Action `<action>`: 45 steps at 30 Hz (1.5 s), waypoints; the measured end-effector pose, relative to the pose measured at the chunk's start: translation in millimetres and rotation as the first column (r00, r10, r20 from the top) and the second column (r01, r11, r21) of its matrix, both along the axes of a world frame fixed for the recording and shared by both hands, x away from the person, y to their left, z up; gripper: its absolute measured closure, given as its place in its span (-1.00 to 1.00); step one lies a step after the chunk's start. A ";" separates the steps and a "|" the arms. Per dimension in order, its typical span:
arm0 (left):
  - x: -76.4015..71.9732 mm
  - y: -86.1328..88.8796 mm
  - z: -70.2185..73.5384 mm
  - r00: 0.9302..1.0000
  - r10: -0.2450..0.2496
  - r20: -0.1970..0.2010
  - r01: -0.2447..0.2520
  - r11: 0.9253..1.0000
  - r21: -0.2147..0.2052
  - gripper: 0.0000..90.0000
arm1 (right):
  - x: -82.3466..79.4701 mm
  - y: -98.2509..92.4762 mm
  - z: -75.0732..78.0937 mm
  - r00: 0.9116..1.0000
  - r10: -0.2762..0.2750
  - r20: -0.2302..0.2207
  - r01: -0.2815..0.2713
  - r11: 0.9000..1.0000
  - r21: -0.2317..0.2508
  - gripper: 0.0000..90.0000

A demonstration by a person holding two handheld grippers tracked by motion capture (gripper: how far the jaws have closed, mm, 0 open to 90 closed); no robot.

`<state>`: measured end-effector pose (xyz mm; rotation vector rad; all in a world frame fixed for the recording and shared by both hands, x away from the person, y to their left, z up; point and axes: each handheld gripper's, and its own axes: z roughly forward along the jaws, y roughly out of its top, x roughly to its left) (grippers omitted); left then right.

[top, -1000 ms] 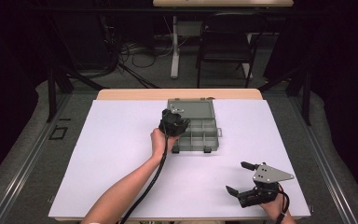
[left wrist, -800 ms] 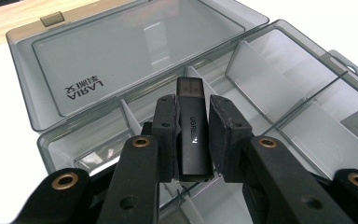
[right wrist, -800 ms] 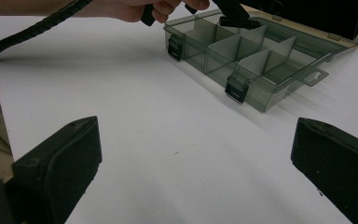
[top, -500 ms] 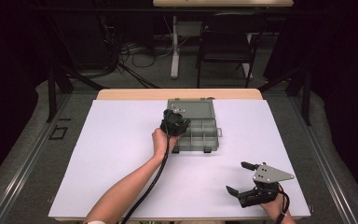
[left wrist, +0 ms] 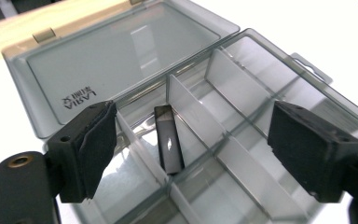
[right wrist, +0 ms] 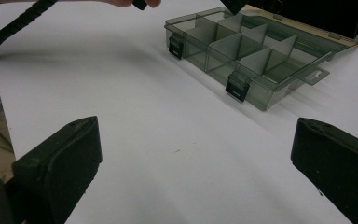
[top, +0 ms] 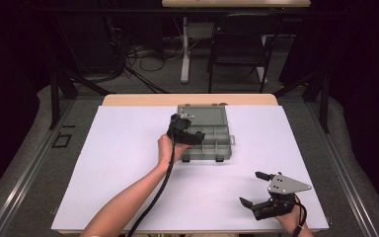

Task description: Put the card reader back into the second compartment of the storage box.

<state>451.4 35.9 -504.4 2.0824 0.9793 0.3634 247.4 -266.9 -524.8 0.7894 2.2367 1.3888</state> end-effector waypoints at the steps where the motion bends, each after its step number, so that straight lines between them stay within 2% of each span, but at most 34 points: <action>1: -2.6 1.8 2.4 1.000 -0.002 0.009 0.002 1.000 0.003 -0.66 | -0.1 -0.3 -0.1 1.000 -0.002 -0.003 0.002 1.000 -0.002 -0.97; 6: -13.7 12.3 10.3 1.000 -0.011 0.023 0.010 1.000 0.013 -0.68 | -0.3 0.1 -0.2 1.000 -0.003 -0.003 0.003 1.000 -0.003 -0.97; 10: -23.5 21.6 13.8 0.999 -0.036 0.030 0.035 0.999 0.015 -0.74 | -0.5 0.3 -0.1 1.000 -0.004 -0.004 0.004 1.000 -0.004 -0.97; 17: -40.2 41.4 11.7 0.998 -0.062 0.016 0.061 0.998 0.018 -0.89 | -0.6 0.0 -0.2 1.000 -0.003 -0.005 0.003 1.000 -0.007 -0.97; 26: -51.9 64.9 6.7 0.997 -0.071 -0.019 0.071 0.997 0.024 -1.00 | -0.8 1.1 -0.2 1.000 -0.001 -0.008 0.001 1.000 -0.009 -0.96; 35: -64.4 75.6 6.4 0.997 -0.077 -0.019 0.078 0.997 0.025 -1.00 | -0.7 0.9 -0.3 1.000 0.001 -0.008 -0.002 1.000 -0.012 -0.96; 45: -89.1 86.1 14.7 0.995 -0.098 0.010 0.098 0.995 0.022 -1.00 | -1.4 1.0 -0.3 1.000 0.001 -0.008 -0.001 1.000 -0.009 -0.96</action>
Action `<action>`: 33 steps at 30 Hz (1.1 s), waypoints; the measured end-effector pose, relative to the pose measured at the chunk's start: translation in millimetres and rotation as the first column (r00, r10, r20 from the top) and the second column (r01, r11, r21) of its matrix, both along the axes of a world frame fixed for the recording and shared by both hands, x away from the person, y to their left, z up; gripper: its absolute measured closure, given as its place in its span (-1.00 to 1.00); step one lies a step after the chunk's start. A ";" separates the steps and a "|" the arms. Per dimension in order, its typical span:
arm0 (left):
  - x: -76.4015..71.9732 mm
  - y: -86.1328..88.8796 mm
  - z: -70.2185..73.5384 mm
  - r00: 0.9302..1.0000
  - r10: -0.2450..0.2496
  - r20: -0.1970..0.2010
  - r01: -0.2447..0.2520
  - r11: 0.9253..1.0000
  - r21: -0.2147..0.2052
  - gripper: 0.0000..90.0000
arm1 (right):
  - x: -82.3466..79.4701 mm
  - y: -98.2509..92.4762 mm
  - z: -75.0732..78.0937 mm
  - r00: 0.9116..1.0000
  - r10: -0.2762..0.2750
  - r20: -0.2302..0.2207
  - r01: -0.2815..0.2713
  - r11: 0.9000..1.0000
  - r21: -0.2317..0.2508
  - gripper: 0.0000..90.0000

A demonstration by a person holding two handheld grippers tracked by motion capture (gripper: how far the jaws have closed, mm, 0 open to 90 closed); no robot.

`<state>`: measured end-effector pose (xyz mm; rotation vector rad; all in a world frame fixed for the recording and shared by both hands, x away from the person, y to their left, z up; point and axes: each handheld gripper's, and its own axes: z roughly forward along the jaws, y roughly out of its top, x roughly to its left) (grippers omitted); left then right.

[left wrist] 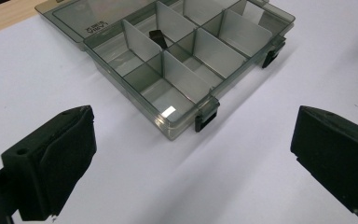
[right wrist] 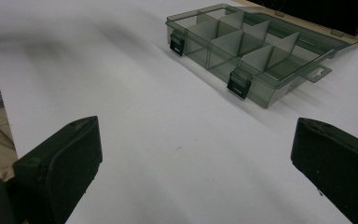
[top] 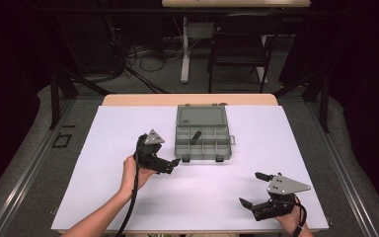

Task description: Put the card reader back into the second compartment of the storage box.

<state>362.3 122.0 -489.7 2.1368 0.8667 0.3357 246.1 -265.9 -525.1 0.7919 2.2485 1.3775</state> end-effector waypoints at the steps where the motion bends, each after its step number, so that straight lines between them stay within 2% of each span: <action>1: -2.1 1.6 0.7 1.000 -0.002 0.006 0.002 1.000 -0.002 -1.00 | 0.1 -0.3 0.2 1.000 0.000 0.001 0.000 1.000 -0.002 -0.96; 10: -22.6 16.8 0.4 0.999 -0.028 0.035 0.029 0.999 -0.029 -1.00 | -0.2 -0.9 0.2 1.000 -0.004 0.001 0.005 1.000 -0.002 -0.96; 17: -34.2 31.1 -0.7 0.999 -0.011 0.044 0.013 0.999 -0.053 -1.00 | -0.1 -0.3 -0.1 1.000 -0.004 0.000 0.004 1.000 -0.003 -0.96; 24: -44.3 41.8 -2.5 0.998 0.002 0.060 0.001 0.998 -0.060 -1.00 | 0.0 -0.7 -0.1 1.000 -0.008 -0.004 0.008 1.000 -0.007 -0.96; 33: -55.9 54.5 -6.5 0.998 0.022 0.061 -0.018 0.998 -0.067 -1.00 | -0.1 -0.6 -0.1 1.000 -0.007 -0.004 0.007 1.000 -0.008 -0.96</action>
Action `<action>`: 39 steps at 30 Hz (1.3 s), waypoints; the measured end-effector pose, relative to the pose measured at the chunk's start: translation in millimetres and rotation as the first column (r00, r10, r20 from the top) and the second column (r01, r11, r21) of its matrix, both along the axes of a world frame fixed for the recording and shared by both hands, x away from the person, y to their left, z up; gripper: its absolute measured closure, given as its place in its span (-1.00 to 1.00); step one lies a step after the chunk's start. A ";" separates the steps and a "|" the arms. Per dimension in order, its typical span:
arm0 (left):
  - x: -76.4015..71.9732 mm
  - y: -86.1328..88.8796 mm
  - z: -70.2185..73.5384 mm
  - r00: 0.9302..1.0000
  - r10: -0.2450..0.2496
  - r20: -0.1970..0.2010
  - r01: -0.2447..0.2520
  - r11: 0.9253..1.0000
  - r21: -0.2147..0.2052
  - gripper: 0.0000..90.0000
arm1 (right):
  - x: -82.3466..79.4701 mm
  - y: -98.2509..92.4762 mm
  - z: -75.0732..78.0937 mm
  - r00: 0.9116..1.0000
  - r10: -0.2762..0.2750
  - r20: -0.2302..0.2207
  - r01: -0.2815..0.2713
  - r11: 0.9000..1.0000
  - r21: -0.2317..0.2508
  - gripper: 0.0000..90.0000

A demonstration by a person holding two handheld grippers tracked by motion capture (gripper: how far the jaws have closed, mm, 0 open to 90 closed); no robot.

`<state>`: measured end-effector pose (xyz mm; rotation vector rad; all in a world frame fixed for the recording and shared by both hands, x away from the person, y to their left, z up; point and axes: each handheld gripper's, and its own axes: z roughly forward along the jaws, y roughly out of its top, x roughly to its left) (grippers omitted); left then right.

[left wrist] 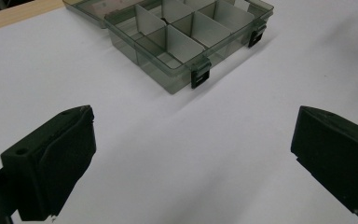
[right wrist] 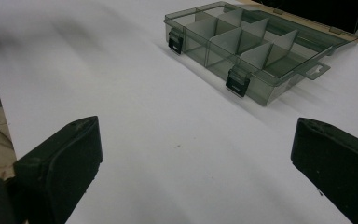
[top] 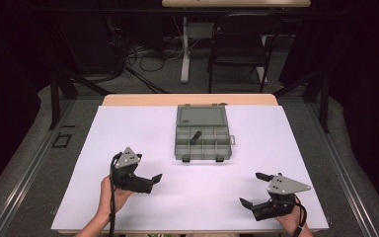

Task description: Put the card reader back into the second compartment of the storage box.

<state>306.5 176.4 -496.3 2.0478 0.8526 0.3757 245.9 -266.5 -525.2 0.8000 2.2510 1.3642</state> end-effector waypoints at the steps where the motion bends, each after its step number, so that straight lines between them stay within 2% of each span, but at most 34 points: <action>1: -1.3 1.1 -0.7 1.000 0.005 0.000 -0.005 1.000 -0.003 -1.00 | -0.1 0.0 0.0 1.000 0.000 0.001 0.000 1.000 -0.001 -0.96; 11: -12.4 16.7 -6.5 0.999 0.036 -0.004 -0.036 0.999 -0.021 -1.00 | -0.2 -0.1 -0.1 1.000 -0.002 0.000 0.002 1.000 0.000 -0.96; 21: -21.0 31.0 -14.5 0.998 0.062 -0.027 -0.062 0.998 -0.009 -1.00 | -0.2 -0.1 -0.3 1.000 -0.003 0.000 0.003 1.000 0.000 -0.96; 29: -27.8 36.2 -18.6 0.997 0.071 -0.031 -0.071 0.997 -0.007 -1.00 | -0.1 -0.2 -0.4 1.000 -0.002 0.000 0.002 1.000 0.001 -0.96; 39: -36.3 38.7 -22.3 0.997 0.080 -0.014 -0.080 0.997 0.002 -1.00 | -0.8 -0.8 0.0 1.000 -0.002 0.002 0.002 1.000 0.000 -0.96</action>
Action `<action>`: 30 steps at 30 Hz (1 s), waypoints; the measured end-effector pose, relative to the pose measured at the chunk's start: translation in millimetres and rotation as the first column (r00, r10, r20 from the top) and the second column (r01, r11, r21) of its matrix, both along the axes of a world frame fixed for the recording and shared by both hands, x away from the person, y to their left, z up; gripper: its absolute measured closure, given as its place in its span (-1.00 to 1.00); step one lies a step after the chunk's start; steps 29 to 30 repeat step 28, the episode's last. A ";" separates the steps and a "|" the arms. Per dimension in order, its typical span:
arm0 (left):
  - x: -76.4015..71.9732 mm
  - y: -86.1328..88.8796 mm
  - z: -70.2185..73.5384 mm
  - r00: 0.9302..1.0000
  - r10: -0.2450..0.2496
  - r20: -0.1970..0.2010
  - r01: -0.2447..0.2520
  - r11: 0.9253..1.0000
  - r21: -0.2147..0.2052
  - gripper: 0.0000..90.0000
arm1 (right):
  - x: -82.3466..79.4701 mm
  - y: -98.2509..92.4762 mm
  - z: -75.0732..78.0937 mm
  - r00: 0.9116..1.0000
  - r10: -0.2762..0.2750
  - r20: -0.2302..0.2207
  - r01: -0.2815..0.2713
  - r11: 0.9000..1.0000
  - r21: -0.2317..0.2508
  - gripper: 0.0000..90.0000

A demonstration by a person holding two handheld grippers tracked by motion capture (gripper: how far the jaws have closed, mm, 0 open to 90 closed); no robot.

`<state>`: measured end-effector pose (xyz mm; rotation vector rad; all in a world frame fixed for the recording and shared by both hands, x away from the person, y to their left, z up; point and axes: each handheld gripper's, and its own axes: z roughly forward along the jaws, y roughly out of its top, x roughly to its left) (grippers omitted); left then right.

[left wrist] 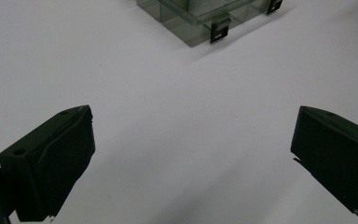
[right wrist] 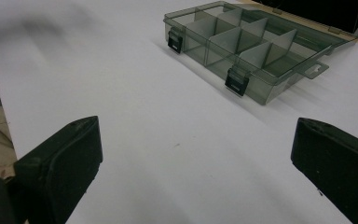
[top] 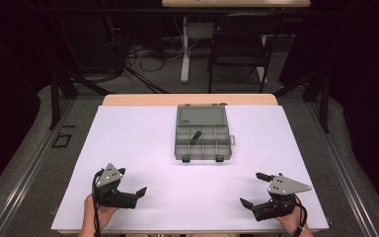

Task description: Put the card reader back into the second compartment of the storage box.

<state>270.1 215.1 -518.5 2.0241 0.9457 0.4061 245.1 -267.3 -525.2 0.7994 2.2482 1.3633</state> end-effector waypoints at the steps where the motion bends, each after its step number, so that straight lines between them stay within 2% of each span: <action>1: -1.2 0.3 -0.7 1.000 0.002 0.000 -0.002 1.000 -0.001 -1.00 | 0.0 0.0 0.0 1.000 0.000 0.000 0.000 1.000 0.000 -0.96; 10: -9.1 3.9 -6.0 1.000 0.007 0.019 -0.007 1.000 -0.012 -1.00 | -0.2 0.1 0.1 1.000 0.000 -0.003 0.000 1.000 0.000 -0.96; 16: -15.8 5.1 -11.0 0.999 0.006 0.039 -0.006 1.000 -0.003 -1.00 | -0.1 -0.1 -0.2 1.000 -0.002 -0.003 0.002 1.000 -0.003 -0.96; 20: -19.4 5.5 -14.2 1.000 -0.003 0.030 0.003 1.000 0.005 -1.00 | -0.4 0.3 -0.1 1.000 -0.002 -0.002 0.002 1.000 -0.001 -0.96; 30: -17.5 3.8 -16.0 1.000 -0.013 0.005 0.013 1.000 -0.008 -1.00 | -1.2 -0.3 0.1 1.000 -0.006 0.007 0.006 1.000 -0.003 -0.97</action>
